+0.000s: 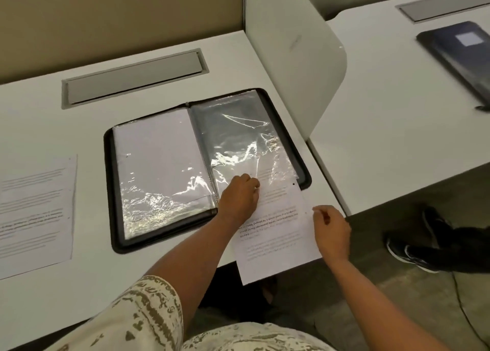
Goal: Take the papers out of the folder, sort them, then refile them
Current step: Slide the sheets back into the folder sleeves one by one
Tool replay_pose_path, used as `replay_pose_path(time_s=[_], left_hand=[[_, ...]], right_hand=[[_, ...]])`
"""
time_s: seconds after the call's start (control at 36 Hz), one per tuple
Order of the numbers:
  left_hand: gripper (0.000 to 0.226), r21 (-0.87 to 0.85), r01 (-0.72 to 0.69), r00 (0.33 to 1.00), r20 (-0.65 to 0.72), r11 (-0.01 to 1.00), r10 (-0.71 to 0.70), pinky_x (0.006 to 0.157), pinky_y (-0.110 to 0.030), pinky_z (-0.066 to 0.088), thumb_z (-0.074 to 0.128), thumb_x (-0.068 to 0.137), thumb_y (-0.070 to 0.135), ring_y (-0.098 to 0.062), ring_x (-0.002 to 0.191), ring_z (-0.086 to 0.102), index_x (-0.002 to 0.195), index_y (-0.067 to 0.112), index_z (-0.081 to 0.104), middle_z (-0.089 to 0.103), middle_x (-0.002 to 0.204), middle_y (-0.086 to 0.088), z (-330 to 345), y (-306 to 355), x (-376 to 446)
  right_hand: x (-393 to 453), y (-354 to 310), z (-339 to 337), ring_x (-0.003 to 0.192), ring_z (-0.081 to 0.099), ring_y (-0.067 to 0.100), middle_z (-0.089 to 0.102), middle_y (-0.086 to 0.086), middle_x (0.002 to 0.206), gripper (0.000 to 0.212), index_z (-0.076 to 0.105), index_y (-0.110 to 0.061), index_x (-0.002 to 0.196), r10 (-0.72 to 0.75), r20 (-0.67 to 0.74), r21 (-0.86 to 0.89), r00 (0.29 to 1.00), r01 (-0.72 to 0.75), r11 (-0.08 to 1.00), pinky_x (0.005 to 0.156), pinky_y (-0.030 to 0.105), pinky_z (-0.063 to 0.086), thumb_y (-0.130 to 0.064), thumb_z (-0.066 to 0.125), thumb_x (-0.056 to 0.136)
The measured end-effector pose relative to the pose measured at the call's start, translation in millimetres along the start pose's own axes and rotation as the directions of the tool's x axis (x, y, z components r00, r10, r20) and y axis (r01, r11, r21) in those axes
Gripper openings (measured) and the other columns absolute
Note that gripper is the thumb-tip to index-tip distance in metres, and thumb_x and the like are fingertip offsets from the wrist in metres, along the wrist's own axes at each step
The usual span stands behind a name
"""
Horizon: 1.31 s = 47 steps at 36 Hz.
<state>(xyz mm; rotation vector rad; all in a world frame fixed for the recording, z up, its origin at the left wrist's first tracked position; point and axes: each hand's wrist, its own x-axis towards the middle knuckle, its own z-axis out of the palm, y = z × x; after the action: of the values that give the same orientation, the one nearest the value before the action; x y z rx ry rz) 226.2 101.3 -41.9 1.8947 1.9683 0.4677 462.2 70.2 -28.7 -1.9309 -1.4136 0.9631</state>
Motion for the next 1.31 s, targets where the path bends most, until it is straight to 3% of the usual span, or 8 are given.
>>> replay_pose_path(time_s=[0.08, 0.22, 0.39, 0.5, 0.69, 0.89, 1.14, 1.31], left_hand=[[0.023, 0.034, -0.003, 1.000, -0.023, 0.999, 0.004, 0.067, -0.035, 0.049, 0.048, 0.102, 0.023, -0.021, 0.092, 0.052, 0.108, 0.014, 0.068, 0.060, 0.101, -0.002, 1, 2, -2], [0.023, 0.039, 0.057, 0.996, -0.068, 0.998, -0.054, 0.065, -0.035, 0.046, 0.048, 0.101, 0.017, -0.025, 0.092, 0.052, 0.104, 0.010, 0.070, 0.062, 0.099, -0.005, 4, 9, -5], [0.025, 0.056, 0.078, 0.994, -0.086, 0.995, -0.073, 0.061, -0.035, 0.044, 0.046, 0.102, 0.016, -0.024, 0.087, 0.051, 0.099, 0.010, 0.071, 0.061, 0.093, -0.004, 4, 10, -6], [0.027, 0.054, 0.071, 0.994, -0.084, 0.996, -0.067, 0.061, -0.035, 0.043, 0.046, 0.102, 0.017, -0.020, 0.081, 0.046, 0.096, 0.010, 0.070, 0.060, 0.090, -0.003, 2, 10, -7], [0.023, 0.068, 0.036, 0.997, -0.070, 0.997, -0.031, 0.063, -0.037, 0.048, 0.048, 0.101, 0.016, -0.022, 0.081, 0.054, 0.095, 0.012, 0.070, 0.060, 0.090, -0.002, -9, 12, -6], [0.019, 0.071, 0.017, 0.996, -0.086, 0.997, -0.010, 0.068, -0.041, 0.054, 0.052, 0.099, 0.018, -0.023, 0.087, 0.058, 0.102, 0.014, 0.071, 0.063, 0.096, -0.002, -16, 15, -9], [0.015, 0.033, -0.019, 0.994, -0.103, 0.999, 0.022, 0.067, -0.031, 0.049, 0.057, 0.098, 0.022, -0.018, 0.083, 0.060, 0.103, 0.015, 0.070, 0.064, 0.098, 0.000, -31, 13, -14], [0.017, 0.026, -0.004, 0.995, -0.100, 1.000, 0.006, 0.072, -0.036, 0.056, 0.056, 0.099, 0.024, -0.020, 0.082, 0.063, 0.105, 0.015, 0.070, 0.065, 0.100, -0.002, -40, 10, -18]], right_hand=[[-9, 15, -9, 0.094, 0.064, 0.020, 0.069, 0.004, 0.102, 0.011, 0.067, -0.019, 0.097, 0.319, 0.046, 0.173, 0.947, -0.322, 0.931, 0.085, 0.038, 0.056, -0.022, 0.057, 0.101], [-20, 24, -17, 0.102, 0.065, 0.024, 0.070, 0.009, 0.107, 0.020, 0.064, -0.017, 0.113, 0.560, 0.270, 0.324, 0.783, -0.622, 0.713, 0.080, 0.037, 0.056, -0.032, 0.057, 0.102], [-47, 43, -12, 0.120, 0.056, 0.033, 0.061, 0.015, 0.123, 0.049, 0.056, -0.015, 0.125, 0.516, 0.591, 0.424, 0.620, -0.783, 0.456, 0.095, 0.043, 0.053, -0.049, 0.064, 0.091], [-65, 45, -4, 0.108, 0.070, 0.034, 0.070, 0.021, 0.118, 0.047, 0.061, -0.006, 0.126, 0.449, 0.686, 0.392, 0.572, -0.811, 0.435, 0.088, 0.040, 0.057, -0.030, 0.071, 0.086], [-67, 24, 11, 0.079, 0.074, 0.020, 0.073, 0.019, 0.113, 0.038, 0.059, -0.005, 0.131, 0.396, 0.692, 0.425, 0.603, -0.784, 0.452, 0.068, 0.029, 0.061, -0.005, 0.066, 0.094], [-52, -1, 13, 0.086, 0.075, 0.022, 0.075, 0.016, 0.110, 0.032, 0.061, -0.009, 0.126, 0.367, 0.650, 0.440, 0.665, -0.723, 0.532, 0.073, 0.032, 0.062, -0.006, 0.065, 0.095], [-30, -44, 30, 0.097, 0.074, 0.030, 0.075, 0.017, 0.105, 0.019, 0.061, -0.013, 0.115, 0.333, 0.623, 0.459, 0.708, -0.675, 0.578, 0.083, 0.037, 0.061, -0.006, 0.063, 0.097], [-15, -71, 49, 0.087, 0.076, 0.025, 0.072, 0.018, 0.113, 0.034, 0.057, -0.008, 0.131, 0.308, 0.593, 0.475, 0.744, -0.632, 0.612, 0.074, 0.031, 0.063, -0.007, 0.064, 0.098]])
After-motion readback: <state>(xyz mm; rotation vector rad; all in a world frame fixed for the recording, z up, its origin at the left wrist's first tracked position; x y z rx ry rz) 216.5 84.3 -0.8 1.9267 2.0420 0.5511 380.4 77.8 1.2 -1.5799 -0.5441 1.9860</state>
